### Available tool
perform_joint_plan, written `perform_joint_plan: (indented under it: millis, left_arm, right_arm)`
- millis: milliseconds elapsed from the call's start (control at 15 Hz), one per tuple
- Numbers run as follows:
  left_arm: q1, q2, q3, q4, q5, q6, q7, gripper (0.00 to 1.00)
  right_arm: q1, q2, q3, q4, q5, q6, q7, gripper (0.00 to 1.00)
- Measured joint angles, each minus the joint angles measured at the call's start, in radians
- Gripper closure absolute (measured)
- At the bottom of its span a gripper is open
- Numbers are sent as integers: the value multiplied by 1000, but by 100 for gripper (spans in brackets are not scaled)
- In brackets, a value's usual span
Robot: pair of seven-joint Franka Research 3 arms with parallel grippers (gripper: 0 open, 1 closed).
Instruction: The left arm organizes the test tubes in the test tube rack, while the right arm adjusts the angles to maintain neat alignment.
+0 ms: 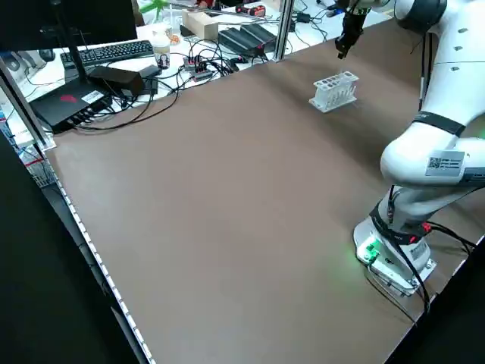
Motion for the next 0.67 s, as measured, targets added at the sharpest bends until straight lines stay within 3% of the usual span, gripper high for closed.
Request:
perform_joint_plan:
  millis: [667]
  left_arm:
    - [0, -13, 26, 21, 0, -1, -31, 81]
  right_arm:
    - [0, 0, 0, 0, 0, -6, 0, 0]
